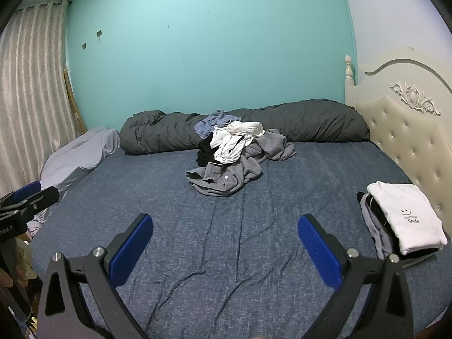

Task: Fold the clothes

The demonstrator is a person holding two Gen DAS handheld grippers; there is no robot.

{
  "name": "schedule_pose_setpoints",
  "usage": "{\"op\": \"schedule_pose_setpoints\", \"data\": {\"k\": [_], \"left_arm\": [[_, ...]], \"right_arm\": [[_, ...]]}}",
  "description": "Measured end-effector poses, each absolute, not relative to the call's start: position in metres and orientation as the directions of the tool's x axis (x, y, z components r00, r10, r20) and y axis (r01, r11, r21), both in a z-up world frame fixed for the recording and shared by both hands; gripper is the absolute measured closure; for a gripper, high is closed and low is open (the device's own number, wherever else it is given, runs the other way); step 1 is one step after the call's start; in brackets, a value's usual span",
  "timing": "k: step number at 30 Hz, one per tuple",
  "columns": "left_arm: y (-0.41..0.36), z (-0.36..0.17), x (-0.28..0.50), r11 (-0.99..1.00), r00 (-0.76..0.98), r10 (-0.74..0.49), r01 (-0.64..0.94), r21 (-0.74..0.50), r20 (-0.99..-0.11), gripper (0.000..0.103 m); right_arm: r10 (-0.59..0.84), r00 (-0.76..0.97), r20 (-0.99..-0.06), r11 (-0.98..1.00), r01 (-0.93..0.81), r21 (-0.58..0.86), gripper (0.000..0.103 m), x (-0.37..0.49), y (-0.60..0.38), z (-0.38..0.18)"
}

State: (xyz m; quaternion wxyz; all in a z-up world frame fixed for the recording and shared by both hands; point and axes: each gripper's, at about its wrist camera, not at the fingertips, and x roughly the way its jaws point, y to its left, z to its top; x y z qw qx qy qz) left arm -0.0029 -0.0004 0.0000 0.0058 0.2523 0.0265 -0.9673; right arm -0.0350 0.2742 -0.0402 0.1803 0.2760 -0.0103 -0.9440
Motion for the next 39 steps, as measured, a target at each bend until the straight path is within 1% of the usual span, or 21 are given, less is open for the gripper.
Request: {"op": "schedule_pose_setpoints", "data": {"k": [10,17,21,24,28,34,39], "left_arm": [[-0.007,-0.009,-0.027,-0.998,-0.868,0.002,0.031,-0.059,-0.497,0.0],[-0.025,-0.027,-0.07,-0.994,-0.859,0.018,0.038,-0.099,-0.512,0.0],[-0.042,-0.047,-0.11,-0.989,-0.848,0.046,0.034,-0.141,-0.528,0.0],[-0.052,-0.064,-0.143,-0.989,-0.842,0.05,0.034,-0.146,-0.537,0.0],[-0.07,-0.09,-0.192,-0.99,-0.835,0.024,0.058,-0.131,-0.549,0.0],[-0.096,-0.128,-0.264,-0.983,-0.823,-0.008,0.11,-0.145,-0.568,0.0],[-0.111,-0.148,-0.307,-0.977,-0.802,0.001,0.128,-0.172,-0.598,0.0]], "right_arm": [[-0.346,-0.766,-0.542,-0.935,0.331,0.13,0.0,-0.062,0.27,-0.056],[-0.391,-0.733,-0.557,-0.914,0.381,0.141,0.0,-0.102,0.26,-0.075],[-0.419,-0.691,-0.589,-0.898,0.41,0.157,0.0,-0.143,0.245,-0.098],[-0.426,-0.674,-0.603,-0.893,0.419,0.162,0.0,-0.181,0.23,-0.119],[-0.429,-0.649,-0.628,-0.888,0.432,0.159,0.0,-0.241,0.207,-0.149],[-0.433,-0.613,-0.661,-0.877,0.457,0.151,0.001,-0.326,0.175,-0.189],[-0.438,-0.583,-0.684,-0.877,0.445,0.182,0.003,-0.387,0.161,-0.212]]}}
